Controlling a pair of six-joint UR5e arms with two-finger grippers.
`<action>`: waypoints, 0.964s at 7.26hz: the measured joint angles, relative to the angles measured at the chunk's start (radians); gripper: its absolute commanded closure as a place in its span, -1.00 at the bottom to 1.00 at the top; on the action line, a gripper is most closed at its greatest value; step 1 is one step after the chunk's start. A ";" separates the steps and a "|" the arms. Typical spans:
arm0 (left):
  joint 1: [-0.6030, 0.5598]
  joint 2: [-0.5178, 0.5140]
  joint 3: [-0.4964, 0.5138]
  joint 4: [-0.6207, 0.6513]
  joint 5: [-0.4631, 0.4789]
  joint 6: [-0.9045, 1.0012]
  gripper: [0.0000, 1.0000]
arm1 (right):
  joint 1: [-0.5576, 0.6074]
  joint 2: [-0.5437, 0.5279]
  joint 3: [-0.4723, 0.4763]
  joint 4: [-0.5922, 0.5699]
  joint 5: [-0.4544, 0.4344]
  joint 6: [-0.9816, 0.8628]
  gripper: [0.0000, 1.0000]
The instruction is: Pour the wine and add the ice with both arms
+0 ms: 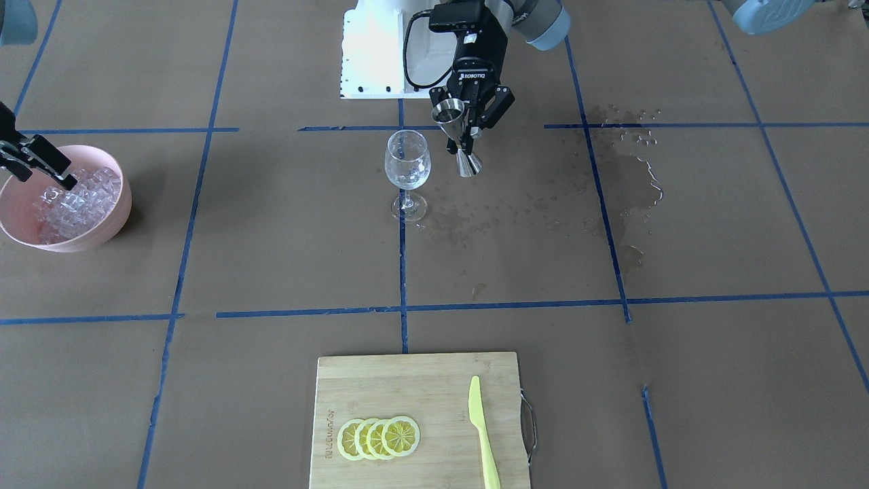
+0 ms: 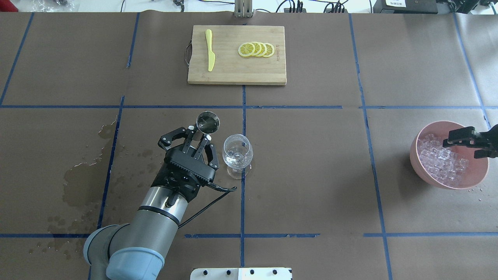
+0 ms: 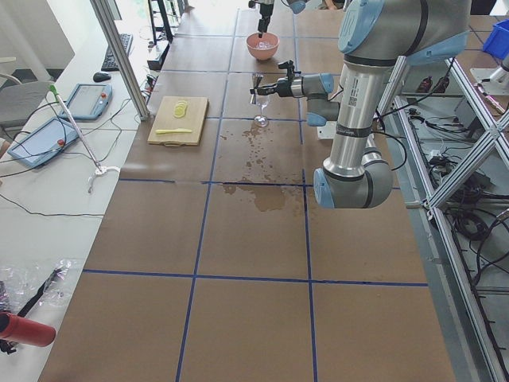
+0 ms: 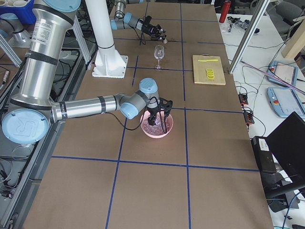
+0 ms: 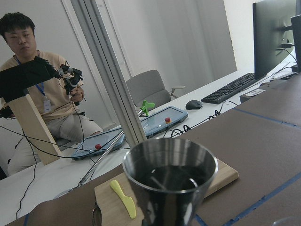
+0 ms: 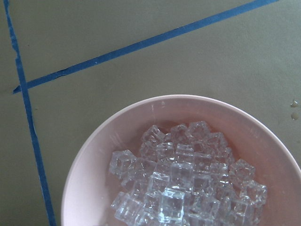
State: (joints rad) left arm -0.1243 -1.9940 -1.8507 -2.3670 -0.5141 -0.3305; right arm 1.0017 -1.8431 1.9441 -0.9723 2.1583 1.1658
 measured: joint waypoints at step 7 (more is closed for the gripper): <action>0.006 -0.030 0.044 0.000 0.068 0.353 1.00 | -0.003 -0.002 -0.001 0.001 0.004 0.000 -1.00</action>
State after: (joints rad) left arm -0.1182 -2.0243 -1.8066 -2.3669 -0.4458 0.0220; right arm 0.9987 -1.8451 1.9436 -0.9710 2.1623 1.1659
